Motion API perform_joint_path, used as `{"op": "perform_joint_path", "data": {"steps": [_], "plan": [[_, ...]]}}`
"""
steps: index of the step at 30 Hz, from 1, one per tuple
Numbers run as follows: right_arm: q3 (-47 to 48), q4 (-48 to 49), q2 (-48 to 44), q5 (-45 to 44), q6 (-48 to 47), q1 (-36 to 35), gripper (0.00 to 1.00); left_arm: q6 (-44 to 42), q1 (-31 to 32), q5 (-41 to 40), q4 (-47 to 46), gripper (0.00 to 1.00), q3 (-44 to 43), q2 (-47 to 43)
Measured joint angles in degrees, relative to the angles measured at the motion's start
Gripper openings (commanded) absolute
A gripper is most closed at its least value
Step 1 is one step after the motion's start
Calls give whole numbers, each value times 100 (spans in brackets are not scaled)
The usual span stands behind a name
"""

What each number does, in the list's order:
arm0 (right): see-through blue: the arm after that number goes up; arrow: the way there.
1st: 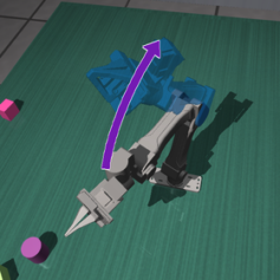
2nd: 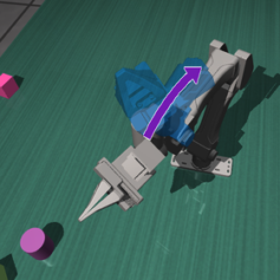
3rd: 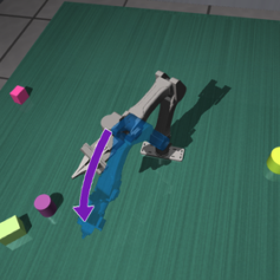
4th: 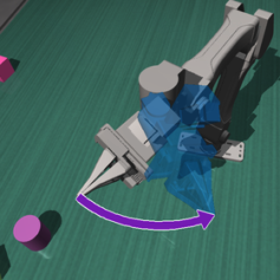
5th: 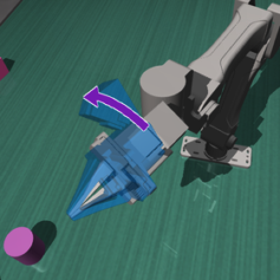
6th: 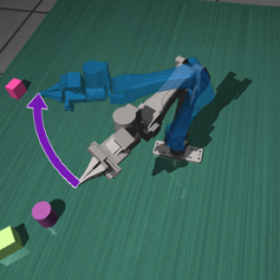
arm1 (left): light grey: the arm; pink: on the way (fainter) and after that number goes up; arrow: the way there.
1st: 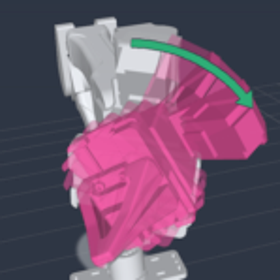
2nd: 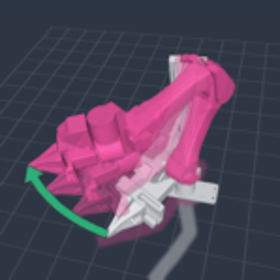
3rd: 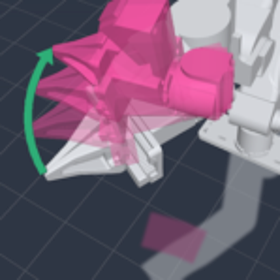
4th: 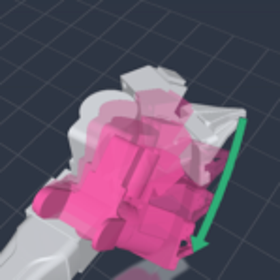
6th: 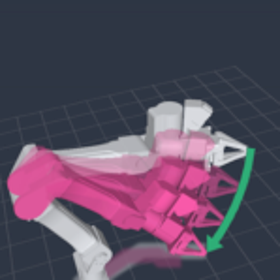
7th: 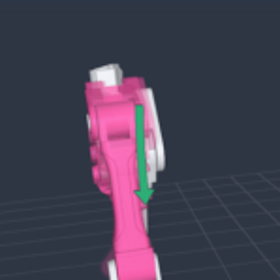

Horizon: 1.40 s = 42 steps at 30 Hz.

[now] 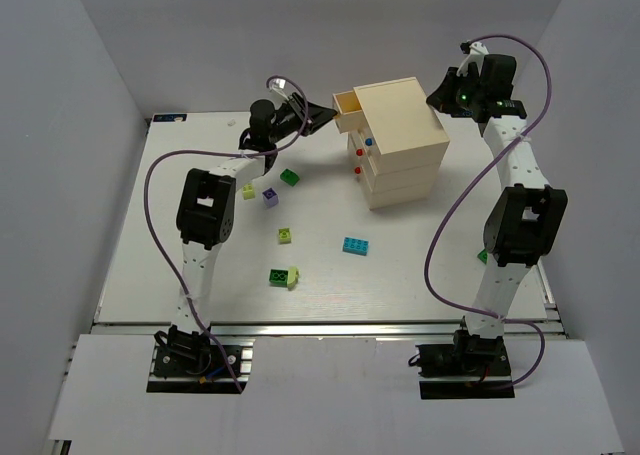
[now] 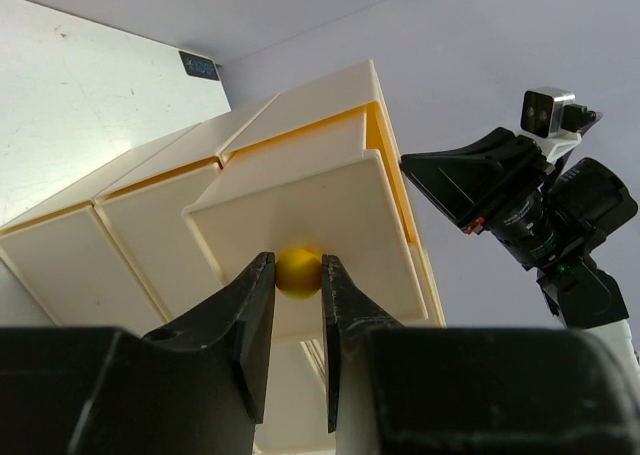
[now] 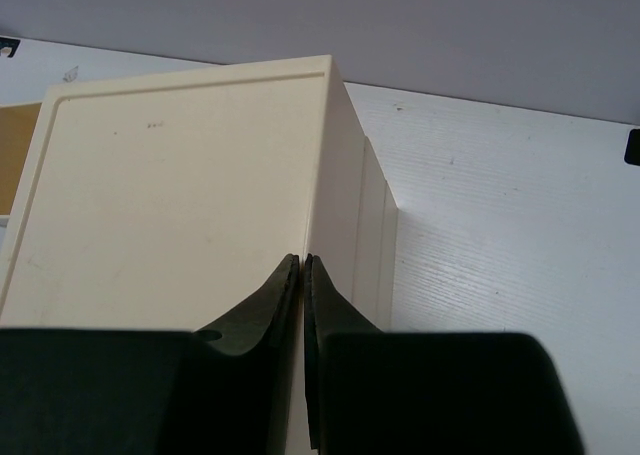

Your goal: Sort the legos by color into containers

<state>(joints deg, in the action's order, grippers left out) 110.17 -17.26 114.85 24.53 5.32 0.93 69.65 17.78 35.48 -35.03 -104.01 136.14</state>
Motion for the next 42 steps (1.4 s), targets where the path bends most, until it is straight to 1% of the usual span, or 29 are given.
{"op": "perform_joint_path", "data": {"steps": [9, 17, 18, 19, 20, 21, 22, 24, 25, 28, 29, 33, 37, 40, 42], "plan": [[-2, 7, 0, -44, 0, -15, 8, -26, -44, 57, 15, 0, 83, -63], [-2, 22, 2, -61, -2, -20, 8, -46, -107, 68, 20, 0, 372, -264], [-2, 22, 2, -59, -2, -20, 11, -48, -118, 79, 20, 0, 396, -284], [-2, 20, 2, -59, -2, -20, 15, -48, -127, 92, 17, 5, 400, -284], [-2, 24, 2, -61, -15, -20, 21, -48, -133, 107, 20, 12, 400, -284], [0, 37, 11, -63, -37, -20, 38, -48, -136, 120, 22, 32, 400, -284], [0, 37, 20, -74, -63, -20, 47, -48, -136, 129, 24, 42, 398, -284], [-7, 57, 55, -22, -98, -13, 59, -96, -144, 170, 61, 62, 389, -284], [-11, 55, 63, 11, -120, -9, 69, -116, -155, 212, 98, 64, 389, -284], [-48, 7, 66, 219, -136, 0, 80, -133, -188, 271, 216, 70, 389, -284], [-55, -26, 66, 310, -138, 0, 82, -151, -192, 293, 245, 71, 387, -284], [-96, -144, 46, 608, -140, 0, 87, -197, -240, 330, 321, 72, 387, -284], [-122, -391, -57, 662, -177, 13, 88, -267, -315, 339, 382, 72, 485, -389], [-120, -636, -175, 437, -299, 17, 88, -472, -424, 306, 608, 72, 713, -680], [-120, -824, -302, 118, -452, 15, 88, -772, -522, 236, 931, 72, 883, -986]]}}
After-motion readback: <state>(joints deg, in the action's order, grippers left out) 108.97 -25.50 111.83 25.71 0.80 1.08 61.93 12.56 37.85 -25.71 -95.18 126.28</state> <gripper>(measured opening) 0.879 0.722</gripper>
